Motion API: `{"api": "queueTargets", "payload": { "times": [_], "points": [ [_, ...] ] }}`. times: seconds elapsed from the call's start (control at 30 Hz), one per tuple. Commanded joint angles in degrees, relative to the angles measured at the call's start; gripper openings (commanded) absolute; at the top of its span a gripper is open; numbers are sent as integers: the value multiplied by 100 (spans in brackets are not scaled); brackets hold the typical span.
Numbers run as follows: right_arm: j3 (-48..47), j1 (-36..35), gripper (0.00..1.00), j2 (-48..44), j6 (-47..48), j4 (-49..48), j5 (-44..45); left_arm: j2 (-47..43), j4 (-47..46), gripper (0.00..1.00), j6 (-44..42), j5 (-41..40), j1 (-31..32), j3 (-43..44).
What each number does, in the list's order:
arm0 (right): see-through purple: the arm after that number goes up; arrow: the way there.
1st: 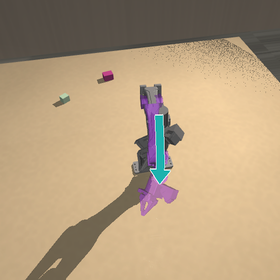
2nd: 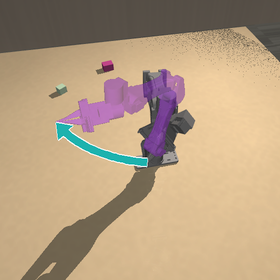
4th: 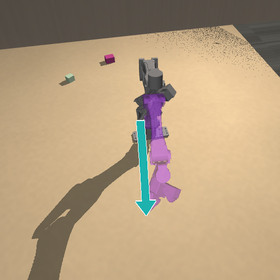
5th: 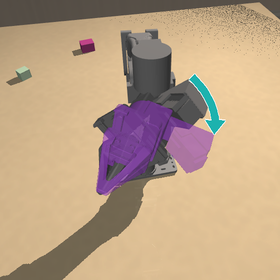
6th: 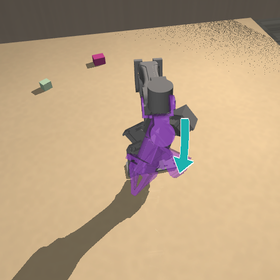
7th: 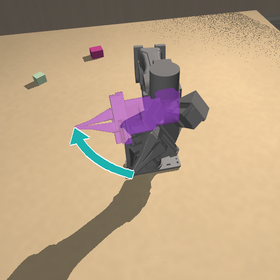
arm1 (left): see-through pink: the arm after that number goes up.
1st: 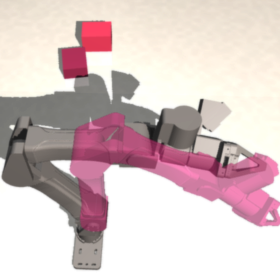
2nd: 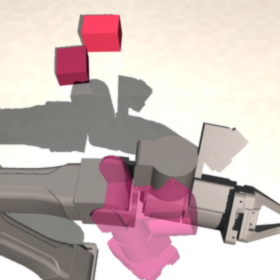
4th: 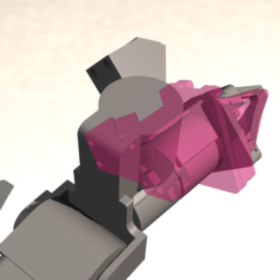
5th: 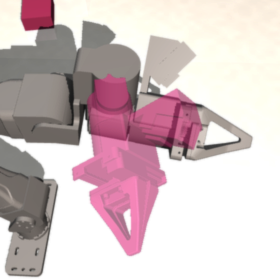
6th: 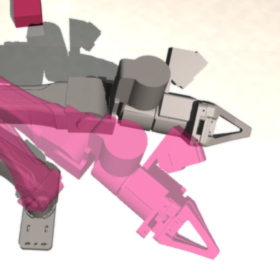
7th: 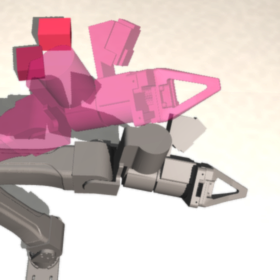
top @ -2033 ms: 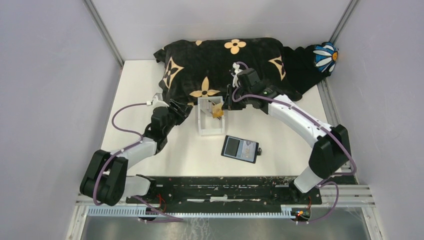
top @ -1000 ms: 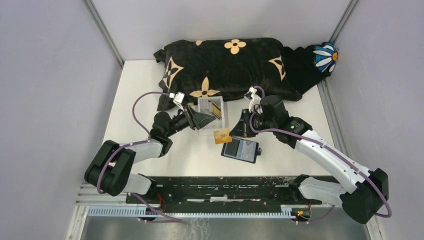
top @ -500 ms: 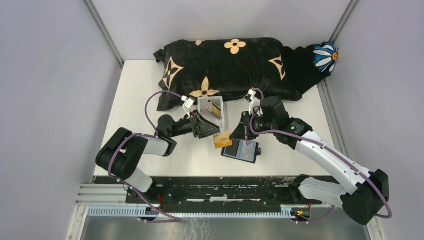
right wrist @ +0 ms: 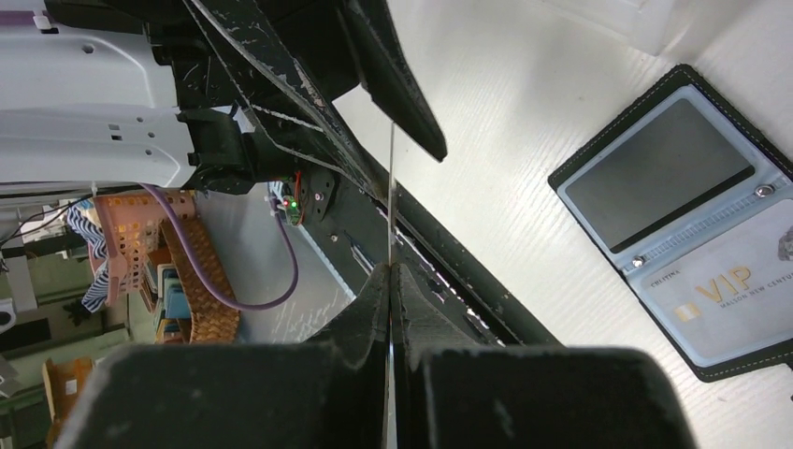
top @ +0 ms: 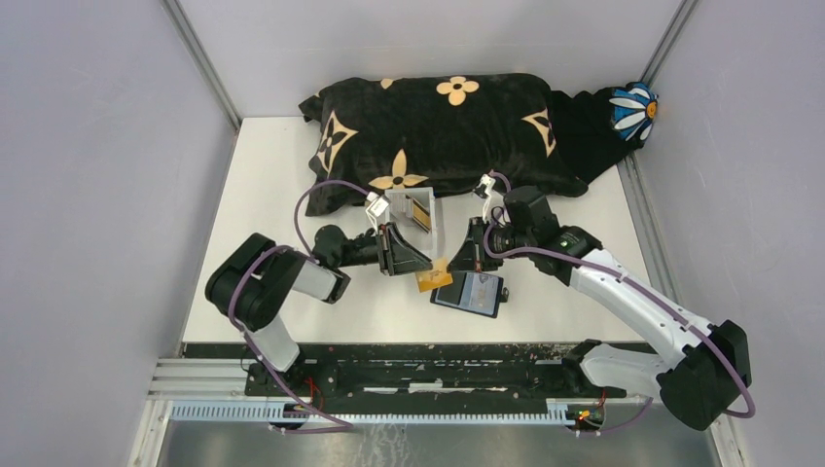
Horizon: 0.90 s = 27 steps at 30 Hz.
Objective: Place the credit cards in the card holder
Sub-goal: Pick up the credit card from the storage box.
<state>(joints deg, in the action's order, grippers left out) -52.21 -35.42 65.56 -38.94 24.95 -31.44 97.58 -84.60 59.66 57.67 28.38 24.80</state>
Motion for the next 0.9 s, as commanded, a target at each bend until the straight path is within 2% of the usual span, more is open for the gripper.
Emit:
{"api": "queueTargets", "payload": {
  "times": [0.0,0.27,0.33,0.5,0.63,0.7,0.87],
  "points": [
    [-63,157,1,73,136,-73,-242,110,-875,38,341,322,23,184],
    [10,455,1,203,93,-262,-503,526,-1446,15,818,430,42,318],
    [21,503,1,228,81,-303,-549,557,-1446,5,825,438,68,335],
    [29,600,1,281,53,-372,-613,572,-1447,3,826,295,86,309],
    [-34,611,2,226,177,-187,-394,528,-1287,3,733,-119,45,166],
    [-66,617,10,158,246,-80,-246,475,-1070,3,579,-370,50,81],
    [-97,627,38,-63,345,47,130,-180,465,3,-341,-1324,77,-158]
  ]
}}
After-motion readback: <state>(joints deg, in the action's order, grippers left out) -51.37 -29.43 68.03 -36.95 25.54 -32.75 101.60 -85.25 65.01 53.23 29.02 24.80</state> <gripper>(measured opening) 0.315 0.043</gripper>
